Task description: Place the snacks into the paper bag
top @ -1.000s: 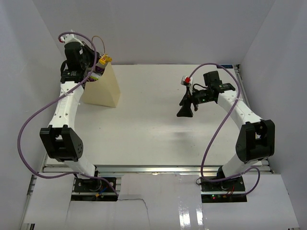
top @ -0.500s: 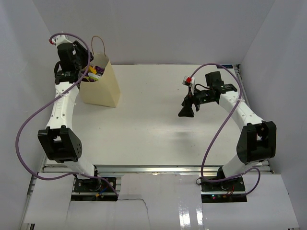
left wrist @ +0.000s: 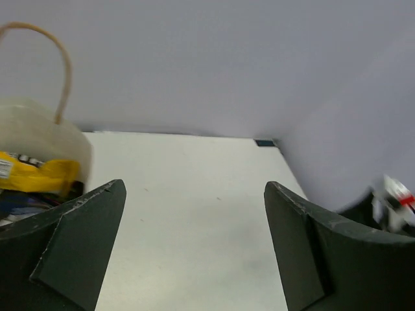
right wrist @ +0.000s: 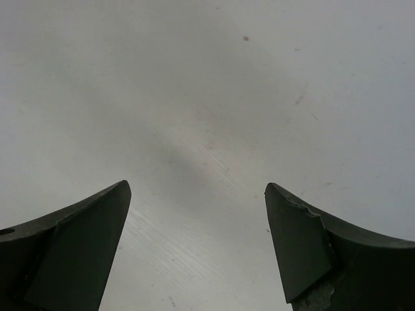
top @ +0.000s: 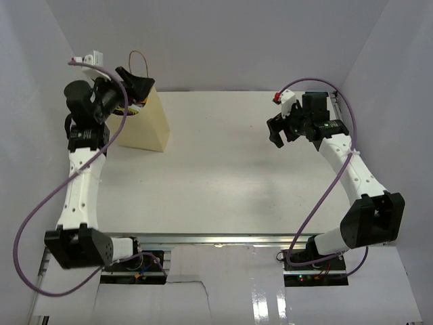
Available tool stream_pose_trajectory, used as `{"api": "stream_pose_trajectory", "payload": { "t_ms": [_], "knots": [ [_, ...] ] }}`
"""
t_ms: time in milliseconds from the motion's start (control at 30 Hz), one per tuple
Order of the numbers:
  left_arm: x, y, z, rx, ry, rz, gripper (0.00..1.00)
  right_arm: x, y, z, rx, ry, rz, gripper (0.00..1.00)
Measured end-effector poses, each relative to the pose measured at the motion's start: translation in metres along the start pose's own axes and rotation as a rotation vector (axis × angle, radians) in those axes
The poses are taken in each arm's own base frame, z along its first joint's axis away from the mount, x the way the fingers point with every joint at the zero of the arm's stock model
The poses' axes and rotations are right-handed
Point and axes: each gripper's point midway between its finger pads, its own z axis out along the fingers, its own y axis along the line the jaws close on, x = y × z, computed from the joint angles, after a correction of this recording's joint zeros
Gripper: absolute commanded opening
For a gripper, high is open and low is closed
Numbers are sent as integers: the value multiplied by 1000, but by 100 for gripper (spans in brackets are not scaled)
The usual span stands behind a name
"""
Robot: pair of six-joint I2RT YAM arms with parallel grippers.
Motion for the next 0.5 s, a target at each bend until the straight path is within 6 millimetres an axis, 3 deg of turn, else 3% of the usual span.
{"api": "stream_pose_trajectory", "payload": {
  "t_ms": [100,233,333,500],
  "knots": [
    [14,-42,-51,142,-18,58,98,-2,-26,-9,131,2,37,90],
    [62,-67,-116,237,-11,102,98,-2,-39,-26,209,-5,78,90],
    [103,-61,-147,233,11,106,98,-12,-42,-43,260,-44,101,90],
    [147,-45,-167,191,66,81,98,-20,-45,-59,315,-80,119,90]
  ]
}}
